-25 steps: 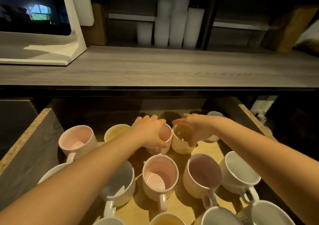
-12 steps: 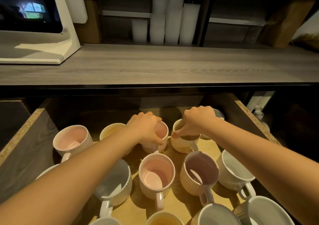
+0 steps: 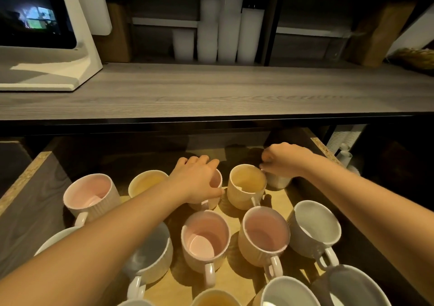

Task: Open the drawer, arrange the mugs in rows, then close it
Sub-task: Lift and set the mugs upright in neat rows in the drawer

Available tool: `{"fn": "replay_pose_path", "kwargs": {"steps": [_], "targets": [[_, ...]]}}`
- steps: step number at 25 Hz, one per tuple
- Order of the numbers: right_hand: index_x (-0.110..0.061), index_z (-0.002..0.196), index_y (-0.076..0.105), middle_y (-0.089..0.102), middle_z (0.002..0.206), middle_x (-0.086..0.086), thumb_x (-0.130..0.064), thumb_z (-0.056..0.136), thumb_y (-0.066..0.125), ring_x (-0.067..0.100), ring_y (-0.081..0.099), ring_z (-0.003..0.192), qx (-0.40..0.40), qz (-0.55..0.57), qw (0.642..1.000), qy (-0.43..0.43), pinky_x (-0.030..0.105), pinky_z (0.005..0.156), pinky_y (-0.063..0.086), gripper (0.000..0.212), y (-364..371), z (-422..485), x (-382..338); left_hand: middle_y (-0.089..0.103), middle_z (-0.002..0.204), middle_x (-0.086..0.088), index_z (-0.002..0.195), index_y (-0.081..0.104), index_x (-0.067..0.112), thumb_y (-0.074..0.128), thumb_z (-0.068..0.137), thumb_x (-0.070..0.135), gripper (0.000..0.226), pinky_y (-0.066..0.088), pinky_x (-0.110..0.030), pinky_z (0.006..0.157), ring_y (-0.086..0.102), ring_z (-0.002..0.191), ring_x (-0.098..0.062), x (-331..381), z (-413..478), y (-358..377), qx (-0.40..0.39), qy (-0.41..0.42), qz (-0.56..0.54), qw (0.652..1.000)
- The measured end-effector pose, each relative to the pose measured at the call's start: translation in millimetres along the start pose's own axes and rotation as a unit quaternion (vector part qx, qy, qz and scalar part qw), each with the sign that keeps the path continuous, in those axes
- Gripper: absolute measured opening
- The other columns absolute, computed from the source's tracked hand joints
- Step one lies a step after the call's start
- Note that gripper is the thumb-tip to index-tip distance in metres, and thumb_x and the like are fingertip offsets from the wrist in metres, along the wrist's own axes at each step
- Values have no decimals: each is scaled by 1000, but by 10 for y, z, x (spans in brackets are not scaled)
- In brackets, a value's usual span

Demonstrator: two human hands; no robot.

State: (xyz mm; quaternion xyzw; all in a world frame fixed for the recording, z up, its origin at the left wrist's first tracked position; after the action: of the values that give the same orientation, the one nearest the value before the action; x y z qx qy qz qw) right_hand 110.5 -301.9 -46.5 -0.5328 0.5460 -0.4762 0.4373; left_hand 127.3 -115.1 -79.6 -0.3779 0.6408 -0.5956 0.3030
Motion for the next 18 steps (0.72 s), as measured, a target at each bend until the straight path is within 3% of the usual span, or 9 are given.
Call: {"fn": "replay_pose_path", "kwargs": {"steps": [1, 3, 5, 7, 11, 13, 18], "targets": [[-13, 116, 60, 63, 110, 8, -31, 93, 50, 23, 61, 96, 4, -6, 1000, -4, 29, 78, 51, 30, -11, 1, 104, 25, 154, -3, 147, 18, 25, 47, 89, 54, 72, 18, -46, 114, 24, 140, -26, 48, 14, -17, 1, 11, -12, 1000], [-15, 133, 48, 56, 125, 11, -19, 91, 55, 26, 56, 109, 2, -36, 999, -16, 28, 83, 49, 43, 3, 4, 239, 23, 155, -2, 148, 17, 26, 45, 90, 54, 70, 16, -46, 114, 22, 141, -25, 157, 47, -38, -3, 36, -32, 999], [-18, 142, 33, 49, 133, 11, -19, 87, 61, 28, 50, 119, -20, -87, 996, -13, 32, 91, 46, 62, 58, 57, 294, 27, 154, 0, 147, 18, 27, 45, 90, 54, 69, 17, -45, 113, 25, 140, -23, 258, 71, -26, -8, 55, -42, 998], [-17, 141, 34, 52, 130, 10, -23, 84, 64, 28, 49, 120, -41, -110, 993, -3, 37, 99, 39, 65, 114, 151, 317, 32, 151, 2, 146, 21, 27, 46, 90, 54, 67, 20, -43, 112, 30, 137, -22, 340, 82, 3, -2, 65, -54, 996], [-13, 121, 52, 55, 99, 5, -27, 81, 67, 23, 56, 98, -84, -86, 993, 14, 34, 91, 44, 45, 183, 312, 383, 38, 147, 6, 144, 26, 30, 50, 89, 52, 65, 23, -38, 112, 36, 133, -17, 368, 71, 73, 34, 65, -71, 995], [-13, 119, 54, 55, 95, 4, -30, 79, 69, 19, 56, 89, -75, -105, 992, 0, 29, 83, 50, 46, 160, 320, 404, 40, 146, 7, 143, 28, 30, 50, 89, 52, 63, 25, -38, 111, 38, 132, -17, 342, 81, 83, 33, 65, -74, 995], [-15, 134, 43, 50, 125, 10, -37, 72, 75, 25, 50, 109, 12, -135, 991, -18, 27, 79, 49, 72, 152, 70, 399, 44, 143, 6, 141, 32, 28, 52, 88, 51, 61, 32, -38, 107, 43, 127, -16, 321, 96, 59, 8, 63, -87, 994]]}}
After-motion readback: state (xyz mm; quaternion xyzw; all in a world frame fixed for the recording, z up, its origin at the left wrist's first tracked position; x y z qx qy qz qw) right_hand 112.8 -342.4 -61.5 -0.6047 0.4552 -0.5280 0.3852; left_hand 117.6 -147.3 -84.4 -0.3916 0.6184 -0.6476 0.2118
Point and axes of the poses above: each hand's wrist, its own z-axis towards the middle knuckle, its own y-axis out of the palm, x = y × z, the point moved 3 cm from there along z, towards the middle knuckle
